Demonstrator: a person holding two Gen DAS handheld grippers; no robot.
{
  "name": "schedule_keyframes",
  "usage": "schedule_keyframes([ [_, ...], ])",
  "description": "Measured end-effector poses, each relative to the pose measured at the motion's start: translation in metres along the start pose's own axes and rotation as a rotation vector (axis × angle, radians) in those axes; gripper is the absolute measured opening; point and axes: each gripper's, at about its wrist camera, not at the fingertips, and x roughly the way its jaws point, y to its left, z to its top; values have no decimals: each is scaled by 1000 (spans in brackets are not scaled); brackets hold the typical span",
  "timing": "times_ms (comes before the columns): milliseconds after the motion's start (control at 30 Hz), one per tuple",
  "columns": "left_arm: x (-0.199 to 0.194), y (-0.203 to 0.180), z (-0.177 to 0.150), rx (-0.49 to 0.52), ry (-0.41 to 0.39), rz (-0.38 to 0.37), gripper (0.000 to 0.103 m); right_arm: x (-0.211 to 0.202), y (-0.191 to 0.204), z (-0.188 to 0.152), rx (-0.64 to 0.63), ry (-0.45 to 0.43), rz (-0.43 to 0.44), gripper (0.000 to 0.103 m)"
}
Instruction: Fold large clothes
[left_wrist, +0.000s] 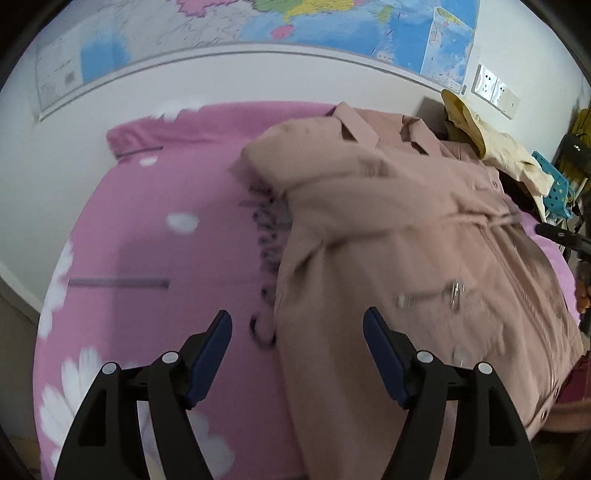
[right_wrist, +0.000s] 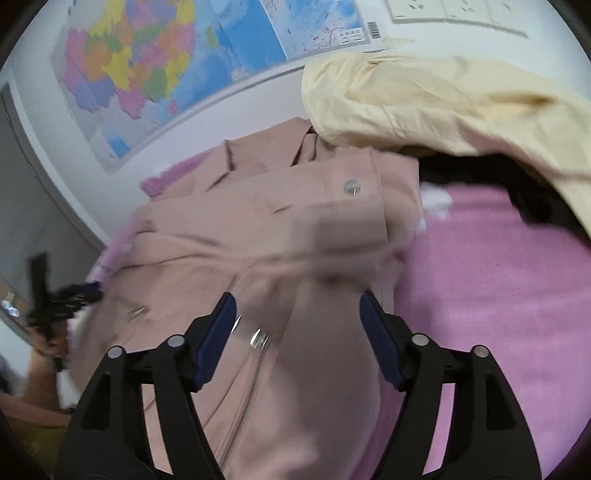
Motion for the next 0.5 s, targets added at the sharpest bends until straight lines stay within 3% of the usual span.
schedule_keyframes([
  [167, -17, 6, -31, -47, 15, -98, 71, -49, -13, -42, 64, -10, 41, 76],
  [500, -36, -6, -71, -77, 66, -235, 74, -68, -23, -99, 149, 55, 123, 80],
])
